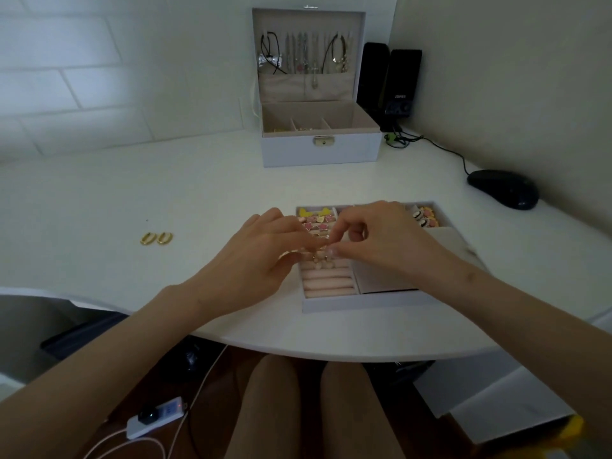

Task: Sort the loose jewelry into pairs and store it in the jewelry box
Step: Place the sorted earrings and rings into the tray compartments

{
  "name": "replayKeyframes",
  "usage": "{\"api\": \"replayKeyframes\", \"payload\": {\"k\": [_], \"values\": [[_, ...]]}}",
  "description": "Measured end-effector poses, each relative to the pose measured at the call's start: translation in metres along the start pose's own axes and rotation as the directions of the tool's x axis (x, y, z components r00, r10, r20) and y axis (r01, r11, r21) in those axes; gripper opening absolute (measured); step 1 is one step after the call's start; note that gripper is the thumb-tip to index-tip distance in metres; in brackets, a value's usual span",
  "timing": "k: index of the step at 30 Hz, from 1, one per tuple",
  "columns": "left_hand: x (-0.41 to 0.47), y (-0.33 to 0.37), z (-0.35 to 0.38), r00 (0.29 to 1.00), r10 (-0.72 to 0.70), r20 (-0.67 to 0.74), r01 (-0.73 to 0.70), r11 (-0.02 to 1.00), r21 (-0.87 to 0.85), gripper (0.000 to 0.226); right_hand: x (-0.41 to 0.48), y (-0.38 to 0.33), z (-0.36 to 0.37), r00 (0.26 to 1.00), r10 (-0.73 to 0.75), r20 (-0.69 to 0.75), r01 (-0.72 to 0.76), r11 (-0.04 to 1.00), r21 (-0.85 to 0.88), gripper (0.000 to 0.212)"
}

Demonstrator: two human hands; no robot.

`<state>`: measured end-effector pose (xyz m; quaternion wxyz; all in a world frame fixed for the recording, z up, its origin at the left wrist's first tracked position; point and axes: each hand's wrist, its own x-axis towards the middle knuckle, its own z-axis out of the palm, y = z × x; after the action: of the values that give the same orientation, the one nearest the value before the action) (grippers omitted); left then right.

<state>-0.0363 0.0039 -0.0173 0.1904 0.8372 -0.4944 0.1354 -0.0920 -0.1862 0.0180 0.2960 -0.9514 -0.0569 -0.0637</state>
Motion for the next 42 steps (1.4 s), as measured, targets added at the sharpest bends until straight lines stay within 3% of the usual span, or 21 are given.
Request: {"api": "replayKeyframes", "payload": {"k": [3,7,12,15,18,21,27,35,42], "values": [[-0.006,-0.003,-0.007,0.994,-0.068,-0.081,0.067,0.998,-0.020,0.032,0.005,-0.007,0.007,0.999,-0.033,-0.015,0.033,0.999,-0.015,0.008],[-0.020,-0.020,-0.031,0.902,-0.365,-0.229,0.377,0.926,0.007,0.012,0.021,-0.028,0.021,0.994,-0.105,0.025,0.105,0.994,0.008,0.007],[-0.049,-0.067,-0.060,0.711,-0.681,-0.175,0.702,0.701,0.122,0.011,0.053,-0.070,0.051,0.970,-0.208,0.129,0.213,0.977,-0.022,0.012],[-0.061,-0.089,-0.067,0.606,-0.784,-0.133,0.791,0.578,0.200,0.013,0.078,-0.096,0.075,0.960,-0.224,0.171,0.237,0.969,-0.063,0.021],[-0.063,-0.101,-0.071,0.551,-0.834,-0.033,0.821,0.535,0.198,0.015,0.101,-0.116,0.102,0.964,-0.188,0.190,0.210,0.972,-0.102,0.031],[-0.063,-0.108,-0.070,0.549,-0.834,0.055,0.822,0.551,0.144,0.014,0.114,-0.128,0.119,0.966,-0.153,0.208,0.181,0.976,-0.121,0.035],[-0.061,-0.110,-0.065,0.561,-0.826,0.047,0.825,0.563,0.046,0.012,0.125,-0.128,0.134,0.977,-0.092,0.193,0.113,0.988,-0.105,0.028],[-0.063,-0.115,-0.065,0.594,-0.804,0.037,0.803,0.595,0.039,0.012,0.132,-0.125,0.132,0.975,-0.027,0.221,0.035,0.999,-0.034,0.027],[-0.055,-0.101,-0.061,0.583,-0.805,0.112,0.812,0.582,-0.045,0.018,0.131,-0.117,0.121,0.978,-0.033,0.205,0.021,0.998,0.060,0.020]]}}
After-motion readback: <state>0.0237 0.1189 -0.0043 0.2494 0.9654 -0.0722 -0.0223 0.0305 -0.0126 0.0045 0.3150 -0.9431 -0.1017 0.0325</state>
